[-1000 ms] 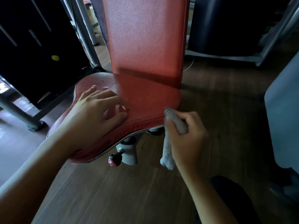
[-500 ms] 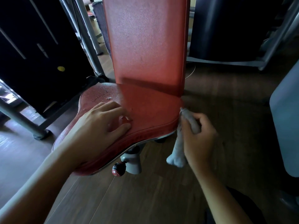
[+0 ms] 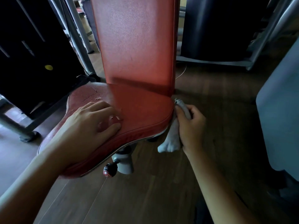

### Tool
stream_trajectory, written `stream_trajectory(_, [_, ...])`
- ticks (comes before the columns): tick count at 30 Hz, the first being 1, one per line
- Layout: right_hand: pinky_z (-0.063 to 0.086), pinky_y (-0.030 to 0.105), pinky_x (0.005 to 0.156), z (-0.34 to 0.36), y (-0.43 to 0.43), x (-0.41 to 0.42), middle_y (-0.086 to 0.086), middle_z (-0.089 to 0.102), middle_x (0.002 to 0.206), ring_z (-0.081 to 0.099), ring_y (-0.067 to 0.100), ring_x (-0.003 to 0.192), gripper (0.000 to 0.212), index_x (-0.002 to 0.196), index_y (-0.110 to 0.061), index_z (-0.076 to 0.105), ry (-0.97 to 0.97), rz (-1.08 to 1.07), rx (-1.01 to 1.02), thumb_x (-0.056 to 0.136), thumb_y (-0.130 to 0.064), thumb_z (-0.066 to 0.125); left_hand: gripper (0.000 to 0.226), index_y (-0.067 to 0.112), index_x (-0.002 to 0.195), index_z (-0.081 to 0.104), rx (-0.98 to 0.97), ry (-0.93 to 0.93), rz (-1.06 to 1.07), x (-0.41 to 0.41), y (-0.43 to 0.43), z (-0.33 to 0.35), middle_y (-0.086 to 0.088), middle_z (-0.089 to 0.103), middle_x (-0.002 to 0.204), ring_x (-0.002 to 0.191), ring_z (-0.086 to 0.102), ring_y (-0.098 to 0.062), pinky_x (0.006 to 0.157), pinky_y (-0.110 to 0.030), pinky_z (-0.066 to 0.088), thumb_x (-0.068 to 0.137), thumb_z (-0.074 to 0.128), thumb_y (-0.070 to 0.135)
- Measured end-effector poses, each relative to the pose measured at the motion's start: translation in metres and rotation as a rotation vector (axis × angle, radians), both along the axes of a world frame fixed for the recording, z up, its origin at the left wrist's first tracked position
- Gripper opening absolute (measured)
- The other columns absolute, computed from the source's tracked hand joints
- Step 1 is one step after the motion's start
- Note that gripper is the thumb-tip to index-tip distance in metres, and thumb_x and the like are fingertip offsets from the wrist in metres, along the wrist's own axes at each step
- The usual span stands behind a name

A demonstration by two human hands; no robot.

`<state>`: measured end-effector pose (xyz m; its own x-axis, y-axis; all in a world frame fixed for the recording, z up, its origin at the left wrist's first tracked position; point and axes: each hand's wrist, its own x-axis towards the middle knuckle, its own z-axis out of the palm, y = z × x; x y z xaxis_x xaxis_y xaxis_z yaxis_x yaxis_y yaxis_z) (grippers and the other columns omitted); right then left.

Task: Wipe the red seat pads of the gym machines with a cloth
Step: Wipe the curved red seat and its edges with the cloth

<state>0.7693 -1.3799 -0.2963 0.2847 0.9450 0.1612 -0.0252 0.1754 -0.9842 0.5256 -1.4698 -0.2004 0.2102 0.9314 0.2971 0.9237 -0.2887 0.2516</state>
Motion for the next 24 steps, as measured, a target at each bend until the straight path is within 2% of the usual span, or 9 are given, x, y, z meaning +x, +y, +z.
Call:
stream_trajectory(3, [0.055,0.024,0.066,-0.008,-0.027,-0.006,0.002,0.073,0.077,0.071,0.014,0.075,0.006,0.087,-0.008,0.070,0.067,0.007,0.001,0.092,-0.011,0.070,0.031,0.042,0.111,0.067,-0.002,-0.003,0.010,0.000,0.000,0.000,0.022,0.061,0.109,0.107,0.059,-0.007,0.096,-0.036,0.048,0.091,0.049,0.057])
stream_trajectory(6, [0.056,0.025,0.067,-0.011,-0.036,-0.008,0.005,0.073,0.079,0.072,0.018,0.077,0.006,0.088,-0.006,0.070,0.106,0.040,-0.015,0.092,-0.010,0.070,0.031,0.043,0.112,0.067,-0.004,-0.006,0.013,-0.001,0.002,0.000,0.024,0.061,0.110,0.109,0.058,-0.006,0.099,-0.039,0.048,0.091,0.050,0.058])
stream_trajectory(11, [0.056,0.028,0.068,-0.001,-0.001,-0.006,0.005,0.074,0.081,0.072,0.015,0.078,0.010,0.089,-0.005,0.071,0.160,-0.002,-0.078,0.092,-0.015,0.071,0.029,0.040,0.109,0.069,-0.006,-0.008,0.009,-0.001,0.002,0.000,0.022,0.063,0.109,0.107,0.061,-0.007,0.097,-0.044,0.050,0.092,0.052,0.055])
stream_trajectory(14, [0.052,0.021,0.062,-0.007,-0.031,-0.012,0.001,0.072,0.076,0.070,0.011,0.072,0.007,0.086,-0.009,0.070,0.142,-0.023,-0.060,0.091,-0.013,0.071,0.026,0.041,0.109,0.069,-0.004,-0.006,0.008,0.000,0.002,0.001,0.022,0.063,0.108,0.104,0.061,-0.008,0.097,-0.045,0.050,0.092,0.053,0.053])
stream_trajectory(17, [0.056,0.022,0.066,-0.010,-0.062,-0.018,0.000,0.073,0.078,0.072,0.012,0.076,0.002,0.088,-0.010,0.071,0.074,0.014,0.018,0.091,-0.009,0.071,0.025,0.044,0.109,0.068,-0.009,-0.003,0.017,0.000,0.002,0.001,0.026,0.062,0.111,0.106,0.060,-0.007,0.098,-0.046,0.049,0.092,0.052,0.054])
stream_trajectory(24, [0.057,0.028,0.072,-0.004,-0.020,-0.014,-0.004,0.074,0.081,0.071,0.009,0.081,0.003,0.088,-0.014,0.071,0.051,-0.097,0.018,0.091,-0.015,0.073,0.028,0.041,0.107,0.068,-0.004,-0.001,0.038,0.002,0.000,0.001,0.022,0.063,0.109,0.105,0.060,-0.011,0.097,-0.047,0.049,0.091,0.051,0.056])
